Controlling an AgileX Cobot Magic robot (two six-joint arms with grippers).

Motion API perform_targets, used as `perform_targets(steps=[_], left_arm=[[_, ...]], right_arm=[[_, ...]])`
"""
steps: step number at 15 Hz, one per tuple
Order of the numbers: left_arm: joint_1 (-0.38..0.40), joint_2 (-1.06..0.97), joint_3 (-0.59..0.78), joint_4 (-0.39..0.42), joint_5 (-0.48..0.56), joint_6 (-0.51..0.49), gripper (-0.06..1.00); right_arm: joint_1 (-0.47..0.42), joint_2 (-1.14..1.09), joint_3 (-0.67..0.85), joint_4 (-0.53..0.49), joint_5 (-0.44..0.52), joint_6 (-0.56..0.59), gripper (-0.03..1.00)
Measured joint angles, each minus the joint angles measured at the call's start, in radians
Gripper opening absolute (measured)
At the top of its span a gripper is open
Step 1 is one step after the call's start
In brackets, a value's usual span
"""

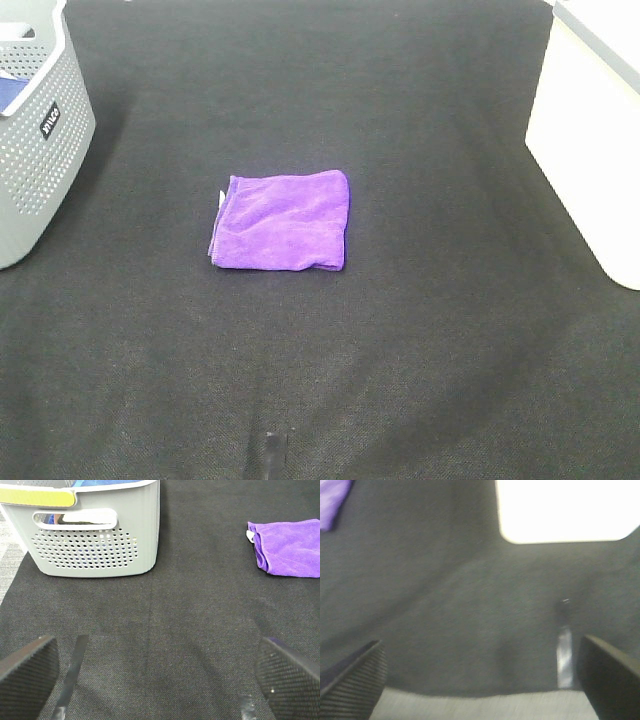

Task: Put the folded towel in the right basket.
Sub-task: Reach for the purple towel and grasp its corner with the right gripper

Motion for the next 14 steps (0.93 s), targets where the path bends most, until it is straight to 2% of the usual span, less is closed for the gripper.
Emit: perform_targets(steps=[4,7,8,11,13,14], left_arm=[[0.000,0.000,0.000,0.000,0.000,0.000,0.99],[0.000,0.000,0.000,0.000,0.000,0.000,0.99],[0.000,0.000,0.000,0.000,0.000,0.000,0.99],[0.000,0.000,0.000,0.000,0.000,0.000,0.99],[0.000,0.000,0.000,0.000,0.000,0.000,0.99],[0.000,0.000,0.000,0.000,0.000,0.000,0.99]], right_arm=[[0.000,0.480,-0.384,0.108,0.060,0.000,0.97],[0.000,0.693,-0.515,0.244,0.065,-0.035,0.97],[0.000,0.693,-0.515,0.244,0.065,-0.035,0.97],[0.000,0.898,-0.629,0.447,0.069,-0.071,0.97],[0.061,1.034,-0.682,0.501,0.019,-0.089,0.95],[0.146,1.142,-0.723,0.502,-0.032,-0.089,0.95]])
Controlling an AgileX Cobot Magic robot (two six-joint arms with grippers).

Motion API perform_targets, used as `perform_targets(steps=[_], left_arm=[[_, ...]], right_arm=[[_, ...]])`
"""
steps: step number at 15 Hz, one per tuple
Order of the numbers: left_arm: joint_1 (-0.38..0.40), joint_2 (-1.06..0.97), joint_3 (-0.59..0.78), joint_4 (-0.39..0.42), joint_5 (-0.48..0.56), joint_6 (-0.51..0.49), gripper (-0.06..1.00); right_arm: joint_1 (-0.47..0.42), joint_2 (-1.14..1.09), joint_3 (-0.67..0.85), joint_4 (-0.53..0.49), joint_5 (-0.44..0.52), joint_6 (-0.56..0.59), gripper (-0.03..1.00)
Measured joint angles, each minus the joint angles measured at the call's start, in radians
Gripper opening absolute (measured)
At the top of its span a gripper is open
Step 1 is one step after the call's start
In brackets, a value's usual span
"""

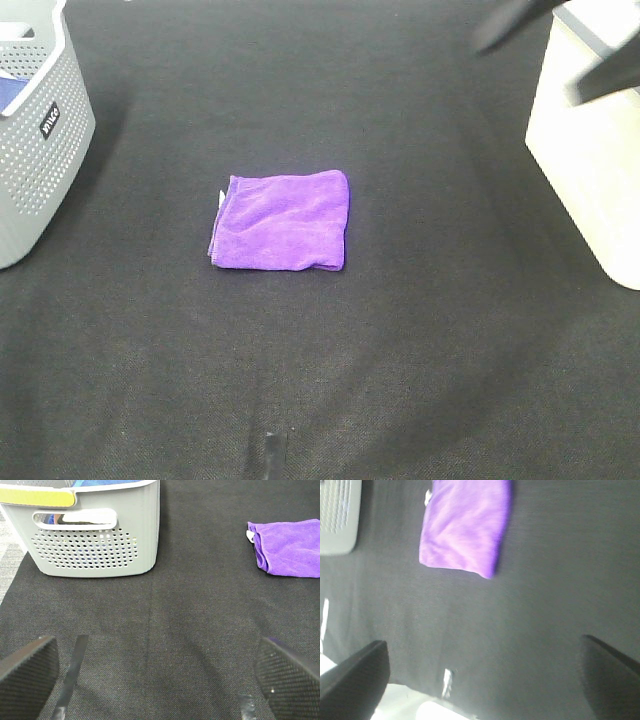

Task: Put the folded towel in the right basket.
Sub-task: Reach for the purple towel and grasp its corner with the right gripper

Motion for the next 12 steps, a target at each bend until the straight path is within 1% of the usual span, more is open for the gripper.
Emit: perform_targets(steps=[2,3,6,8,11,12], left_arm=[[0.000,0.000,0.000,0.000,0.000,0.000,0.99],[0.000,0.000,0.000,0.000,0.000,0.000,0.99],[0.000,0.000,0.000,0.000,0.000,0.000,0.99],[0.000,0.000,0.000,0.000,0.000,0.000,0.99],[0.000,0.000,0.000,0.000,0.000,0.000,0.99],[0.000,0.000,0.000,0.000,0.000,0.000,0.99]], right_arm=[[0.095,0.157,-0.073,0.014,-0.055,0.003,0.95],[0.113,0.239,-0.117,0.016,-0.065,0.003,0.95],[0.118,0.442,-0.236,0.021,-0.087,0.005,0.95],[0.118,0.577,-0.350,0.049,-0.104,0.005,0.94],[0.118,0.722,-0.445,0.085,-0.109,0.002,0.94],[0.118,0.722,-0.445,0.085,-0.109,0.002,0.94]])
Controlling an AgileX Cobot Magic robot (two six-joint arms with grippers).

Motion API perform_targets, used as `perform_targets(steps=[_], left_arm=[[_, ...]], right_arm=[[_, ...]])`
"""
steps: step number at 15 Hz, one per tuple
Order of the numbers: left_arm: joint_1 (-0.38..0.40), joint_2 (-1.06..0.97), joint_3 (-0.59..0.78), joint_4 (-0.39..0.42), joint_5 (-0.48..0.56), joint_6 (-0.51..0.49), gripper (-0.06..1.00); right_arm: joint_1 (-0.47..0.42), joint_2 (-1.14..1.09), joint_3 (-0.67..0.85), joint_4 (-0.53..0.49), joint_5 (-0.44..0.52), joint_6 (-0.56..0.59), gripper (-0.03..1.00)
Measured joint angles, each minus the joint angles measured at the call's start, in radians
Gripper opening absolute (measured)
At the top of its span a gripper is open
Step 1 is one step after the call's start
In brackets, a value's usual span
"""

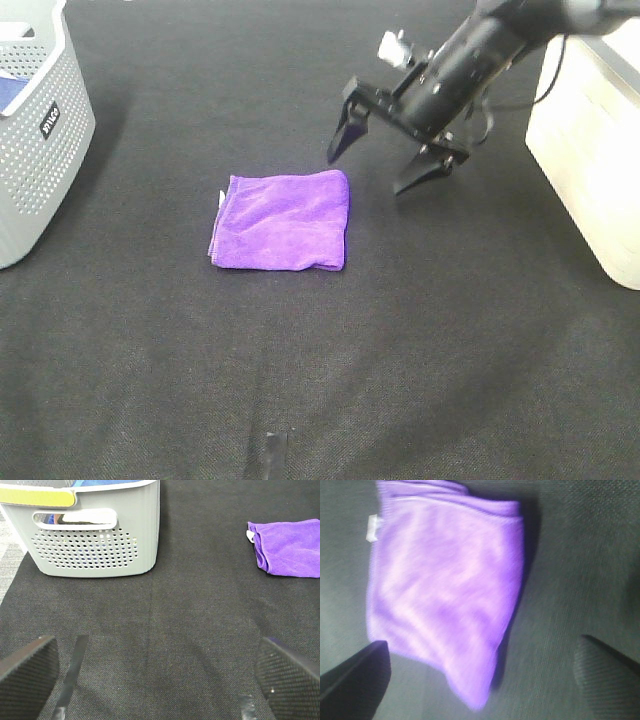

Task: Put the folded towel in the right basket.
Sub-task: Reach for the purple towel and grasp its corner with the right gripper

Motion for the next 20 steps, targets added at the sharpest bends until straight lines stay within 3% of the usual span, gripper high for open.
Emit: perform_targets(steps=[4,9,15,18,19,20], left_arm=[[0.000,0.000,0.000,0.000,0.000,0.000,0.99],[0.000,0.000,0.000,0.000,0.000,0.000,0.99],[0.000,0.000,0.000,0.000,0.000,0.000,0.99],[0.000,0.000,0.000,0.000,0.000,0.000,0.99],[0.000,0.000,0.000,0.000,0.000,0.000,0.99],[0.000,0.000,0.000,0.000,0.000,0.000,0.99]], right_arm=[[0.000,0.086,-0.014,0.020,-0.066,-0.008,0.94],[0.002,0.104,-0.018,0.020,-0.073,-0.018,0.93],[0.123,0.154,-0.046,0.075,-0.160,-0.023,0.87],[0.173,0.167,-0.046,0.084,-0.213,-0.024,0.70],[0.173,0.174,-0.046,0.069,-0.221,-0.024,0.59],[0.172,0.174,-0.046,0.043,-0.226,-0.024,0.39]])
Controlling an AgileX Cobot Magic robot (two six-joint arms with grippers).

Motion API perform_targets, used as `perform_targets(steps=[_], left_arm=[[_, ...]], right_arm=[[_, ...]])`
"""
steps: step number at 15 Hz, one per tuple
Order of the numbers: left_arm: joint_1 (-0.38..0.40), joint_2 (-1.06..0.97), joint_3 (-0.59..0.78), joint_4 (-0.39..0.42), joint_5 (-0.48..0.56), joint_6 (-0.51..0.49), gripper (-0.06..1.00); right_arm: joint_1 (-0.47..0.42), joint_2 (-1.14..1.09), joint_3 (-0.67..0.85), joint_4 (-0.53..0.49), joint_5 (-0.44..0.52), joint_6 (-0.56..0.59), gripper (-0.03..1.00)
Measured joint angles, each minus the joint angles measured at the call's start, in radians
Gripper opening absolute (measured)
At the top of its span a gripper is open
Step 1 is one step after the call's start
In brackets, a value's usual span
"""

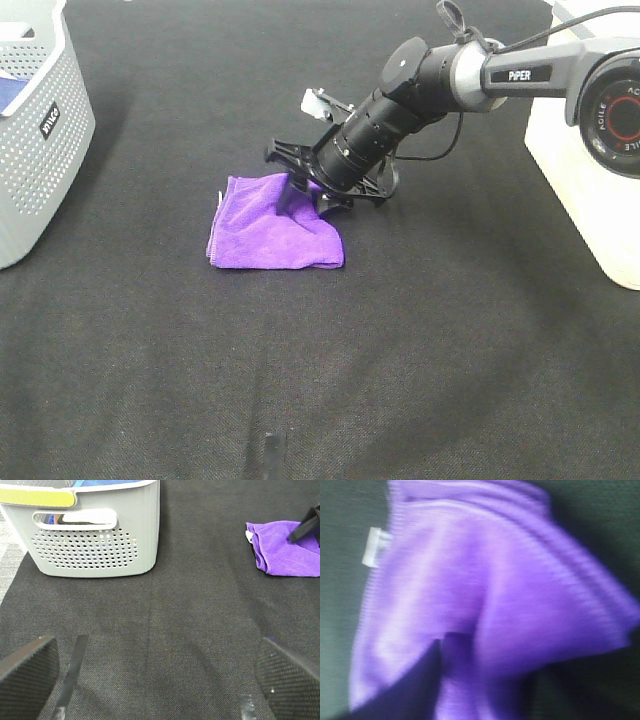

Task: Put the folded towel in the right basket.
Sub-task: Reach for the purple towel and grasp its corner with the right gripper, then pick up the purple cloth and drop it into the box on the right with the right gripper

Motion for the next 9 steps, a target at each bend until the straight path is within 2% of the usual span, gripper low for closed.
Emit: perform_targets(steps=[2,3,6,9], left_arm=[[0.000,0.000,0.000,0.000,0.000,0.000,0.99],[0.000,0.000,0.000,0.000,0.000,0.000,0.99],[0.000,0.000,0.000,0.000,0.000,0.000,0.99],[0.000,0.000,0.000,0.000,0.000,0.000,0.99]], right_arm=[[0.000,0.004,0.000,-0.038,-0.003,0.000,0.12],[0.001,0.000,0.000,-0.046,-0.003,0.000,0.07],[0.007,-0.054,0.019,-0.127,0.024,0.000,0.07],[-0.028,-0.275,0.001,-0.178,0.086,-0.003,0.07]])
